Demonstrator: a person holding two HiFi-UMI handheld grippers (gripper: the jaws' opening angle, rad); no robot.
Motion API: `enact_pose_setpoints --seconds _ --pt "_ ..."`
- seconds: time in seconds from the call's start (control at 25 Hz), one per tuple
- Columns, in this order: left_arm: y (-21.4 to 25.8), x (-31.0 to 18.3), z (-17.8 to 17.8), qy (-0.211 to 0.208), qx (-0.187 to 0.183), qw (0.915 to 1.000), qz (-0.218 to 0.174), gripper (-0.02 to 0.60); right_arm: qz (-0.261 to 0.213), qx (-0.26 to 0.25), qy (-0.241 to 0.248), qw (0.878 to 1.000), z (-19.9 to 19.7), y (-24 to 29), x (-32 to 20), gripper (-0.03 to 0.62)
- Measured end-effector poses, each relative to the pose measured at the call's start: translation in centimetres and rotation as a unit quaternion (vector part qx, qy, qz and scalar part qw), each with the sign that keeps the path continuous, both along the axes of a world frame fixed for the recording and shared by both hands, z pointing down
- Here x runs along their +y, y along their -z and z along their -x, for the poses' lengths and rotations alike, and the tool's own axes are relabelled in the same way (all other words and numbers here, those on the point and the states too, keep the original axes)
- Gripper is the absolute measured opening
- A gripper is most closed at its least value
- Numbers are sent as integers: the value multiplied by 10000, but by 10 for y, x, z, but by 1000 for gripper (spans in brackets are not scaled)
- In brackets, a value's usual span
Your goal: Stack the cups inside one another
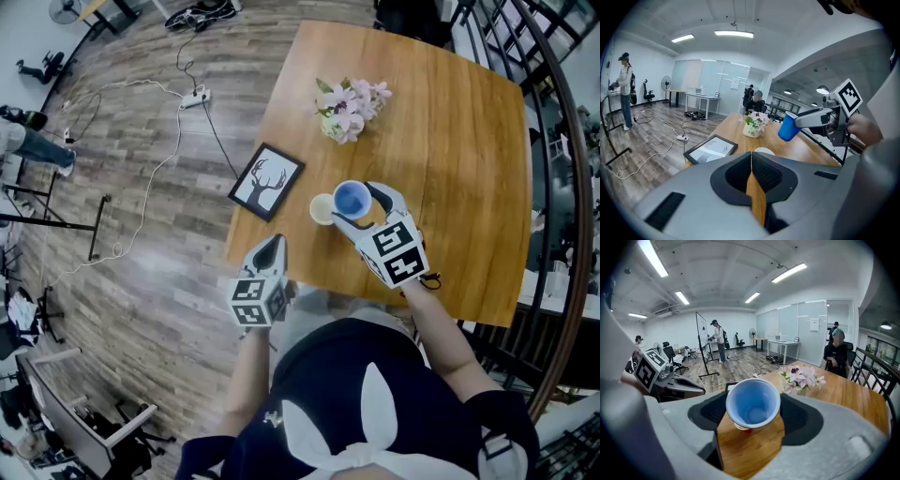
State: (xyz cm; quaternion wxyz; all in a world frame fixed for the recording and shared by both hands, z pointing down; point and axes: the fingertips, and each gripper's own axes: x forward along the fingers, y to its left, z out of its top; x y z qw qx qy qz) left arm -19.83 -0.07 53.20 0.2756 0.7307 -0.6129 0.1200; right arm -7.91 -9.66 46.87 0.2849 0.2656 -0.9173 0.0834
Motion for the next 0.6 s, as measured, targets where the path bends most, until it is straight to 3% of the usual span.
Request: enact_pose_setpoints --seconds 0.6 --pt "-6 1 20 161 81 9998 9 20 52 23 367 9993 43 -12 8 354"
